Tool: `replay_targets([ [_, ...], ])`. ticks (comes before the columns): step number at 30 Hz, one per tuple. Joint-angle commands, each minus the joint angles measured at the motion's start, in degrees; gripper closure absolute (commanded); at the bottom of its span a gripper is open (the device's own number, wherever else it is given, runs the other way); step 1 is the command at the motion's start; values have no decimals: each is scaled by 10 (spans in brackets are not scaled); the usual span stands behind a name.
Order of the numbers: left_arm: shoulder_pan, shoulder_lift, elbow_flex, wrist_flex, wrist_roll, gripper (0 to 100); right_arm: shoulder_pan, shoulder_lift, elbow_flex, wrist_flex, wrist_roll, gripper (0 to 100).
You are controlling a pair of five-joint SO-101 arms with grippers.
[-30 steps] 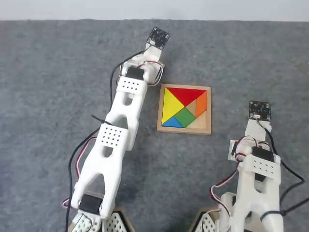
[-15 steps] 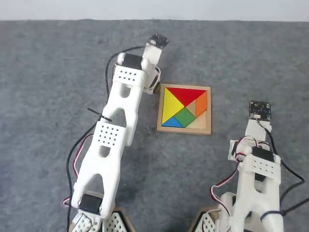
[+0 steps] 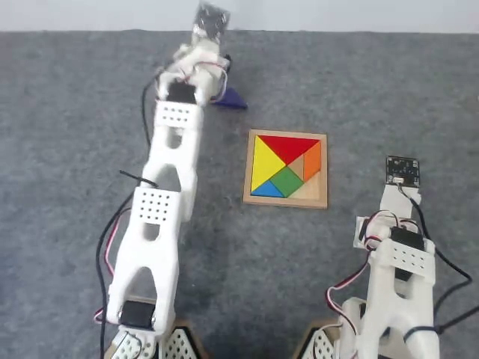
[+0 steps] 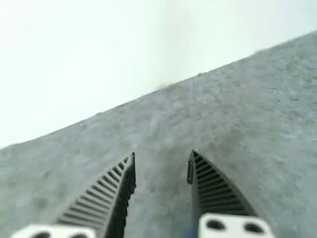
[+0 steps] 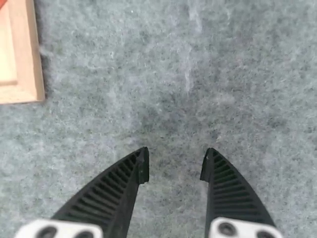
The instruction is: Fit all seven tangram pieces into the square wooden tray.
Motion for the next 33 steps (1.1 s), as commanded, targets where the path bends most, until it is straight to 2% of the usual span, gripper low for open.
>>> replay_targets([
  [1,26,50,-6,-97,-5,830,-3,-15,-4,-12,5,816],
  [4,34,80,-6,-76,-5,830,-3,-15,-4,-12,5,816],
  [8,35,78,-6,18,-5,830,-3,-16,-4,-12,5,816],
  [23,35,-72,-7,555,-3,830,-3,-16,-4,-11,5,816],
  [26,21,-126,25,569,-1,836,-3,-16,-4,-11,5,816],
  [29,3,-194,85,568,-1,885,-3,-16,-4,-11,5,816],
  [33,4,-324,259,569,20,987,-3,-16,-4,-11,5,816],
])
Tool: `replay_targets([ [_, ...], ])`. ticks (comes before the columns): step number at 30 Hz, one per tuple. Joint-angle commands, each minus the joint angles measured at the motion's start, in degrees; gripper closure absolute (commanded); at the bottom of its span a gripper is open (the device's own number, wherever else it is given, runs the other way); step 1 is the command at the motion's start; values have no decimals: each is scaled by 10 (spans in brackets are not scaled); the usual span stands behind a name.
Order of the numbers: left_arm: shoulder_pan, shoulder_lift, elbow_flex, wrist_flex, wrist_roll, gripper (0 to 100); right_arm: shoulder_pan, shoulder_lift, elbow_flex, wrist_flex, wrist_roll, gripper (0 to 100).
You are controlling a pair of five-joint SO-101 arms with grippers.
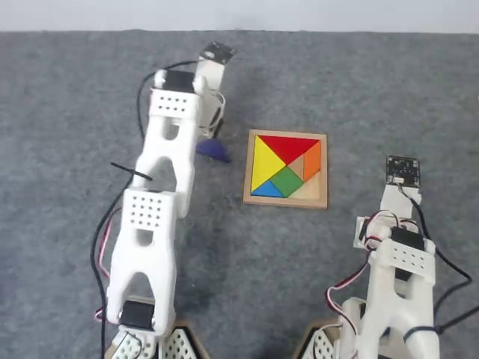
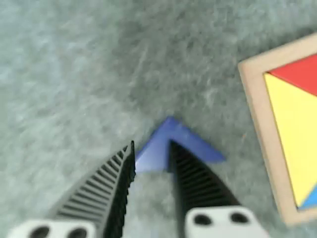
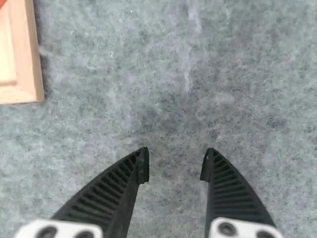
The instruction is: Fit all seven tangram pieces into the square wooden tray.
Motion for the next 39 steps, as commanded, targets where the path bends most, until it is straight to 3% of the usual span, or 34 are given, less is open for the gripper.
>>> replay_targets([
  [1,0,-196,191,28,36,988,-4,-16,-4,-11,5,816],
  [4,9,-303,355,26,52,977,-4,-16,-4,-11,5,816],
  [7,13,-392,458,26,18,977,-4,-16,-4,-11,5,816],
  [9,9,-431,459,10,-26,977,-4,-16,-4,-11,5,816],
  [13,-18,-446,430,-124,-127,977,-4,-16,-4,-11,5,816],
  [17,-14,-380,438,-273,-65,968,-4,-16,-4,-11,5,816],
  [21,13,-263,427,-321,-15,845,-4,-16,-4,-11,5,816],
  [25,24,-140,342,-242,-12,810,-4,-16,-4,-11,5,816],
  [31,16,3,97,34,-13,819,-4,-16,-4,-12,5,816],
  [34,-3,17,95,29,-14,820,-4,-16,-4,-11,5,816],
  [39,-14,-38,218,28,-48,820,-4,-16,-4,-11,5,816],
])
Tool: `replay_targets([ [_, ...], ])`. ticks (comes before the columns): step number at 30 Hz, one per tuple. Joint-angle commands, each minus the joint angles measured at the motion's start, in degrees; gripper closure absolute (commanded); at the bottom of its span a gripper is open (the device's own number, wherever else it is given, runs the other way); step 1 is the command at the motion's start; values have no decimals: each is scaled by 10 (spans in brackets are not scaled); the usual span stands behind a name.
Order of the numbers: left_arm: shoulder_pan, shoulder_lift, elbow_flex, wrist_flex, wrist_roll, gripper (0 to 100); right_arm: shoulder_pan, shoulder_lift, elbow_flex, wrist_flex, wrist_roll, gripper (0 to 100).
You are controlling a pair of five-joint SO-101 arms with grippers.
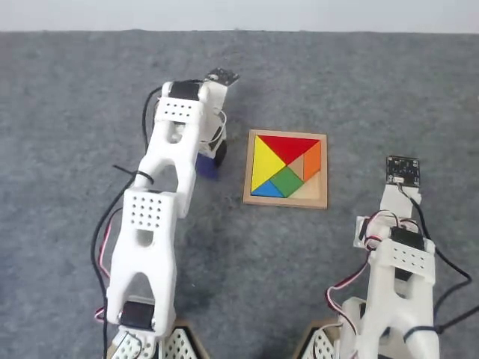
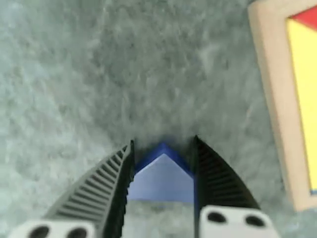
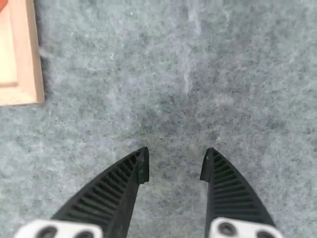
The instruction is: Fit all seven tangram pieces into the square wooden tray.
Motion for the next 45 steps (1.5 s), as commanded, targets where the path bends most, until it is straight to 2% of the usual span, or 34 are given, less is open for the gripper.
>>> replay_targets([
  [1,-15,-63,114,39,-43,820,-4,-16,-4,-9,5,816],
  [6,-18,-192,211,37,-84,820,-4,-16,-4,-9,5,816],
  [15,-19,-353,226,27,-147,820,-4,-16,-4,-9,5,816],
  [19,-16,-356,315,8,-190,820,-4,-16,-4,-10,5,816],
  [25,-24,-372,480,-124,-220,816,-4,-16,-4,-11,5,816],
  [34,-26,-402,595,-280,-300,815,-4,-16,-4,-12,5,816],
  [40,-29,-361,607,-280,-321,815,-4,-16,-4,-12,5,816],
  [45,-58,-360,545,-241,-349,815,-4,-16,-4,-12,5,816],
])
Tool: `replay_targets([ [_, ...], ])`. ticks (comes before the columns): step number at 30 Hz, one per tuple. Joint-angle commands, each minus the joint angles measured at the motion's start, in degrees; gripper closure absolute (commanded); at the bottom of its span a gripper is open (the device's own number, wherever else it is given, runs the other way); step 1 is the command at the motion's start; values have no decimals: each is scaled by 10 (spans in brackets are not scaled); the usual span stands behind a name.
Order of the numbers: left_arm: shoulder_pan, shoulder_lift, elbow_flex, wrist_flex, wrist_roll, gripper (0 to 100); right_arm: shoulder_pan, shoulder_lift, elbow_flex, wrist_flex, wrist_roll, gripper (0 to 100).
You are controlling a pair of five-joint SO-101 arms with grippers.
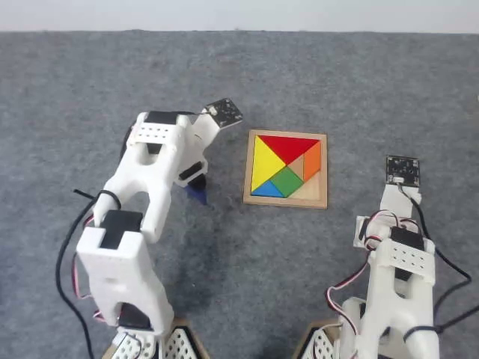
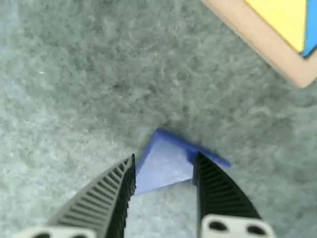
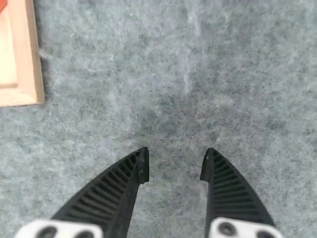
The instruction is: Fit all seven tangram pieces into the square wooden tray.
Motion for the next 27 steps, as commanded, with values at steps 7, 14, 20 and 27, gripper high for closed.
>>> replay_targets([
  [7,-29,21,-194,185,-225,814,-4,-16,-4,-11,5,816],
  [14,11,23,-158,201,-447,747,-4,-16,-4,-11,5,816],
  [20,24,23,-87,61,-484,729,-4,-16,-5,-11,5,816],
  [27,52,24,-51,-25,-484,722,-4,-16,-5,-11,21,816],
])
